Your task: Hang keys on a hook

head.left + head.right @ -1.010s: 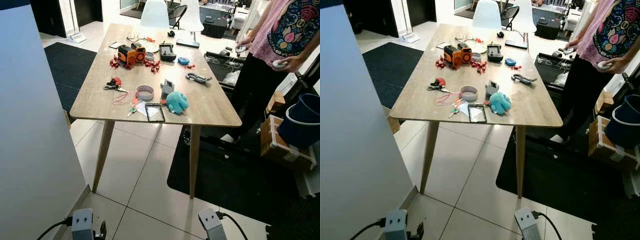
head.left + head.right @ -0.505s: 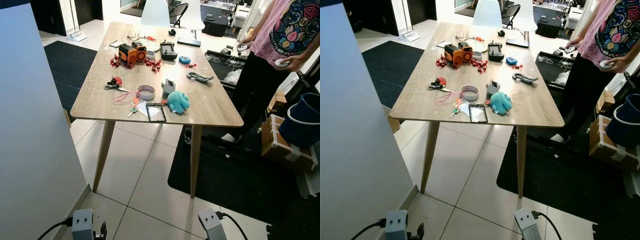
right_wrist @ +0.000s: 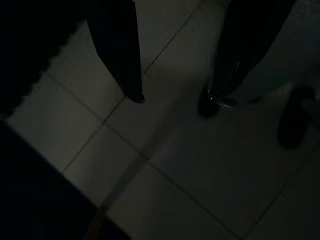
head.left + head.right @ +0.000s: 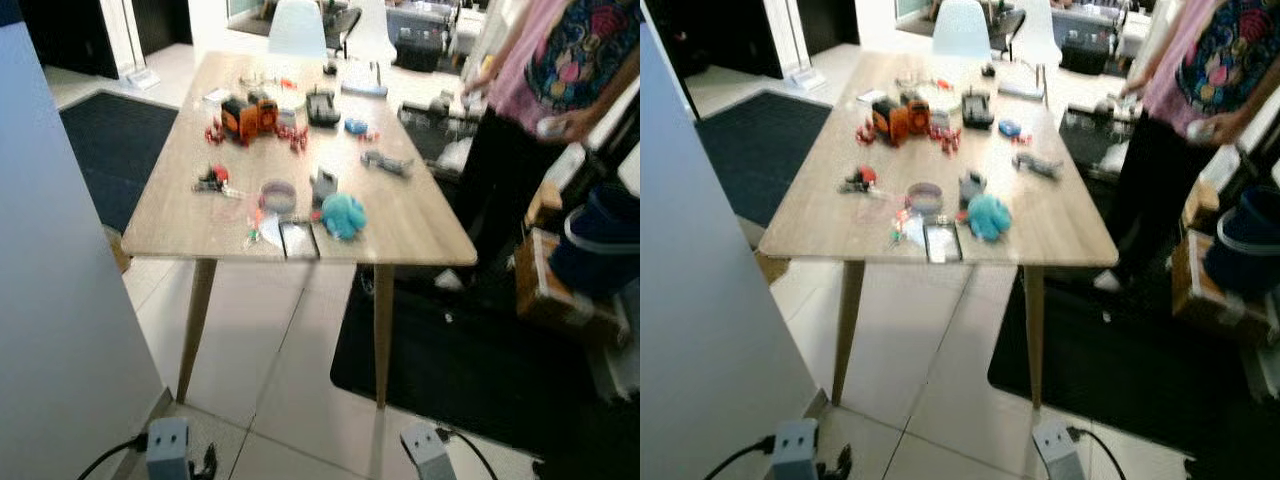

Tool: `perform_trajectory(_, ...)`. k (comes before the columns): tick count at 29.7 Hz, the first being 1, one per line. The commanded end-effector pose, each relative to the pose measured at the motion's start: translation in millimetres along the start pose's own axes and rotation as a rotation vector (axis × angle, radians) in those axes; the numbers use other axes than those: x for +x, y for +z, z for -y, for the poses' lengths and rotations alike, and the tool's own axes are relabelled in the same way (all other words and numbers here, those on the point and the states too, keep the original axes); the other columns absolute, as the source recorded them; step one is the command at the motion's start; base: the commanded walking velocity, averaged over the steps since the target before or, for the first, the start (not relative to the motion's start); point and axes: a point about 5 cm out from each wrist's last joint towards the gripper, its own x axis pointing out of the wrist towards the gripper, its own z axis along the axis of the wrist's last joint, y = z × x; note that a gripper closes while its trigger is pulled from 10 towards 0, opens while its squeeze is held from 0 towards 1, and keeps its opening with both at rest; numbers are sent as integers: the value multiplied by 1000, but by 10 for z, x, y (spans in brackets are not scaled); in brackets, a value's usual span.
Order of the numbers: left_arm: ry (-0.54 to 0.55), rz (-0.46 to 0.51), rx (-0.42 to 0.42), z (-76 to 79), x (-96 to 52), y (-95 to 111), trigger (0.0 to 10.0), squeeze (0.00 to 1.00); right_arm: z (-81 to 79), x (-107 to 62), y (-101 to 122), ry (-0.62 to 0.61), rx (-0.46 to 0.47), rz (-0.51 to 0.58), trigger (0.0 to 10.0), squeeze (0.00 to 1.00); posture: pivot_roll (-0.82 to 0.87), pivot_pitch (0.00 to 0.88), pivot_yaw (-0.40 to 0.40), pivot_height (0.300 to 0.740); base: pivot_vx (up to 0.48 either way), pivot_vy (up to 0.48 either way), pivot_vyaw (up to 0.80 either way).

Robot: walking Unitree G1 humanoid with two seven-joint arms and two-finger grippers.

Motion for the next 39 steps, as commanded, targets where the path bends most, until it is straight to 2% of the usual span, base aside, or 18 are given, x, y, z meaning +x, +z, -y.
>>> perform_trajectory(1,20,-35,-15,-43,-42,-81,10000,0,-44,17,36,12,-2,6,10000,0,71,49,-96,740,334,0,0)
perform_trajectory(23,33,-36,-12,-61,-52,-89,10000,0,-66,20,29,16,-5,4,10000,0,75,55,-95,740,316,0,0)
perform_trajectory(39,54,-19,-8,-89,-60,-76,10000,0,-84,21,15,17,1,-1,10000,0,72,57,-91,740,0,0,0)
